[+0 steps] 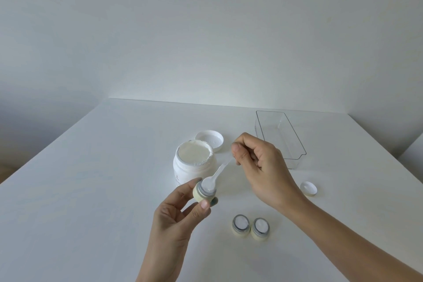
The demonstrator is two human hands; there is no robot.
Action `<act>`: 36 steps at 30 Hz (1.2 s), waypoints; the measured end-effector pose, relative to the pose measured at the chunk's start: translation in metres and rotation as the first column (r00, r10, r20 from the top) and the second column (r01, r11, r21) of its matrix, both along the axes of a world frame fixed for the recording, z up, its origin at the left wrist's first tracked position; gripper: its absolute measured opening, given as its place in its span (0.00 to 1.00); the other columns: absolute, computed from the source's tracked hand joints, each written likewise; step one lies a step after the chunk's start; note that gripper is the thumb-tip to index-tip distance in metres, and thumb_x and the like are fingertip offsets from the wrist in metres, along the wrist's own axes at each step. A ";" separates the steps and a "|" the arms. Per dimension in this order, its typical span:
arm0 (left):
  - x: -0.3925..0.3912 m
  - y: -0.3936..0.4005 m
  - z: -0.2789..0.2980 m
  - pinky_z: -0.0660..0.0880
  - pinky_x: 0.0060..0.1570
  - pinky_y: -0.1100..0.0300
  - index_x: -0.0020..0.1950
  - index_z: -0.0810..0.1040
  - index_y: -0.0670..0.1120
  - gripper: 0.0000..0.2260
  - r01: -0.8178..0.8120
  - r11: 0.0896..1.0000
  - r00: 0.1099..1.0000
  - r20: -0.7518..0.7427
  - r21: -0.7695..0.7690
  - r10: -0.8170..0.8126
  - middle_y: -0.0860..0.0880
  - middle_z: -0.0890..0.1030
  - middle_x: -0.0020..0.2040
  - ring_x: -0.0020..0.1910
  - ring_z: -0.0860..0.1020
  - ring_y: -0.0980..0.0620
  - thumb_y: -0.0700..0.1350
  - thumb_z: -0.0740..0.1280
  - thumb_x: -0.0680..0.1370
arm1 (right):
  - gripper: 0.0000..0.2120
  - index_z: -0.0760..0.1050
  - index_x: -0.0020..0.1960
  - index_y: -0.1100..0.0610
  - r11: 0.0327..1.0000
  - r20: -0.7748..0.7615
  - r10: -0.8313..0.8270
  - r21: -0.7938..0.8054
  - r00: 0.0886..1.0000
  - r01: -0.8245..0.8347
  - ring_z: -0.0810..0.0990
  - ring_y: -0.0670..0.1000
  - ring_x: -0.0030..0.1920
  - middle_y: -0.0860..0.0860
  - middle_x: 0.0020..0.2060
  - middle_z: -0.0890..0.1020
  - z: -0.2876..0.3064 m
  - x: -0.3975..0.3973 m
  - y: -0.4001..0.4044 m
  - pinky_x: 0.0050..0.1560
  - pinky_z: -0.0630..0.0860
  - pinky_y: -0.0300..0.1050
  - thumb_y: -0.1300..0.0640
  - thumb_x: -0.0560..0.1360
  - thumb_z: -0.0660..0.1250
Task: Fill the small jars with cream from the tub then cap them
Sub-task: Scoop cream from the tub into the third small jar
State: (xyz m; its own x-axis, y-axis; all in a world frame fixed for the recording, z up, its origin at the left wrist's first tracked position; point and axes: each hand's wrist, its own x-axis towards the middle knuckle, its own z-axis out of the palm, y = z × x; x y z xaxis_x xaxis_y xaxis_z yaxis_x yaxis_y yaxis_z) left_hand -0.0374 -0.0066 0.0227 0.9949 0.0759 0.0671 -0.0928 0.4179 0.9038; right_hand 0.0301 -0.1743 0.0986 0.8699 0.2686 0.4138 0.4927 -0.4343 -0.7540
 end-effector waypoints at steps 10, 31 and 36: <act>0.001 0.001 -0.004 0.80 0.50 0.60 0.56 0.84 0.49 0.22 -0.007 0.999 1.000 0.029 0.039 0.006 0.45 0.85 0.56 0.52 0.84 0.40 0.44 0.78 0.62 | 0.15 0.69 0.36 0.58 0.991 0.011 -0.117 -0.070 0.993 0.118 0.61 0.46 0.28 0.60 0.28 0.72 -0.002 0.004 0.002 0.29 0.60 0.38 0.54 0.80 0.60; 0.002 0.004 -0.005 0.80 0.42 0.63 0.55 0.85 0.45 0.22 0.018 0.999 1.000 -0.012 -0.028 -0.018 0.43 0.86 0.51 0.47 0.85 0.44 0.46 0.79 0.62 | 0.14 0.69 0.37 0.54 0.999 -0.016 -0.038 -0.004 0.999 0.038 0.61 0.45 0.28 0.58 0.30 0.72 -0.011 0.001 -0.005 0.29 0.61 0.36 0.53 0.80 0.59; 0.000 0.004 -0.002 0.80 0.42 0.63 0.55 0.85 0.44 0.30 0.036 0.999 0.999 -0.025 -0.025 -0.036 0.43 0.86 0.50 0.46 0.85 0.44 0.52 0.84 0.57 | 0.14 0.69 0.37 0.55 0.998 -0.002 -0.060 -0.013 0.998 0.060 0.61 0.45 0.28 0.58 0.29 0.71 -0.012 0.004 -0.008 0.29 0.60 0.36 0.54 0.80 0.59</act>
